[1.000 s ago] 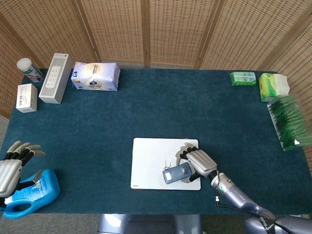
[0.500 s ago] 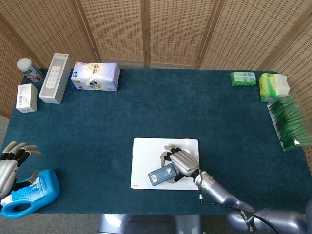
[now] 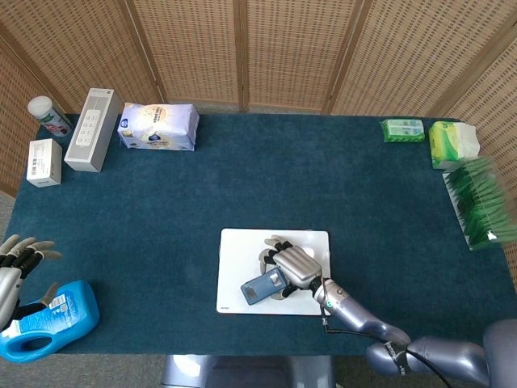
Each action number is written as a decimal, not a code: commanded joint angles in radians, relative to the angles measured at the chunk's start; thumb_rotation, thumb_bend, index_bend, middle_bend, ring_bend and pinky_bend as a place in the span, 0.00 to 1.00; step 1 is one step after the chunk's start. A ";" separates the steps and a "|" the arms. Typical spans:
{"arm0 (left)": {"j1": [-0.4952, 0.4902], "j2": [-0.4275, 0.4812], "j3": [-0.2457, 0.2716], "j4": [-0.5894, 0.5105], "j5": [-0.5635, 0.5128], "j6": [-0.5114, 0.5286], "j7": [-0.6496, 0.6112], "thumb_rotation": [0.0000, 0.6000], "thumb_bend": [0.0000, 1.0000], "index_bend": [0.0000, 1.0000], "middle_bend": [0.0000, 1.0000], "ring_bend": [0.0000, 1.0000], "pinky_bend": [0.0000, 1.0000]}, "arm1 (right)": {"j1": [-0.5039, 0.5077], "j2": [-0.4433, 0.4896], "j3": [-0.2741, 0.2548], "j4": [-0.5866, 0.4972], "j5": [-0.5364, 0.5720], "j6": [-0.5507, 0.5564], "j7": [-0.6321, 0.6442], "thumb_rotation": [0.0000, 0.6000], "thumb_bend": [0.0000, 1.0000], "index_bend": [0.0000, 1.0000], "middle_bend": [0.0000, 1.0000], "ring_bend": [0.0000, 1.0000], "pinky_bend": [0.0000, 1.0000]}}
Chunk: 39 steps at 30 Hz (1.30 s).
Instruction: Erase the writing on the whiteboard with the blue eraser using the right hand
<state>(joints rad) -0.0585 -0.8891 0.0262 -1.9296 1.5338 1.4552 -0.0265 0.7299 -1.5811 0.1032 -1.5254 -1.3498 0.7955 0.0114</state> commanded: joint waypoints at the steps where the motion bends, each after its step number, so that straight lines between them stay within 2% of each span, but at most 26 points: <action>1: 0.003 0.003 0.001 -0.004 0.004 0.005 0.003 1.00 0.43 0.31 0.25 0.16 0.04 | 0.003 -0.011 -0.010 0.026 -0.024 0.002 0.035 1.00 0.16 0.74 0.27 0.00 0.00; 10: 0.011 0.009 0.004 -0.017 0.015 0.019 0.011 1.00 0.43 0.31 0.25 0.16 0.03 | 0.007 -0.022 -0.024 0.079 -0.069 0.017 0.095 1.00 0.16 0.74 0.25 0.00 0.00; 19: 0.014 0.011 0.004 -0.022 0.018 0.020 0.016 1.00 0.43 0.31 0.25 0.16 0.02 | 0.007 -0.034 -0.034 0.121 -0.094 0.034 0.142 1.00 0.16 0.75 0.18 0.00 0.00; 26: 0.017 0.013 0.004 -0.030 0.020 0.024 0.025 1.00 0.43 0.32 0.25 0.16 0.01 | 0.007 -0.046 -0.044 0.154 -0.109 0.041 0.169 1.00 0.16 0.76 0.05 0.00 0.00; 30: 0.017 0.014 0.004 -0.035 0.022 0.026 0.031 1.00 0.43 0.32 0.25 0.16 0.01 | 0.006 -0.049 -0.047 0.169 -0.115 0.046 0.190 1.00 0.16 0.80 0.01 0.00 0.00; 39: 0.019 0.013 0.003 -0.044 0.026 0.028 0.045 1.00 0.43 0.32 0.25 0.16 0.00 | 0.008 -0.047 -0.052 0.194 -0.117 0.043 0.215 1.00 0.16 0.80 0.00 0.00 0.00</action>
<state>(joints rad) -0.0393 -0.8760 0.0297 -1.9737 1.5596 1.4836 0.0183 0.7377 -1.6286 0.0512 -1.3329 -1.4670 0.8382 0.2257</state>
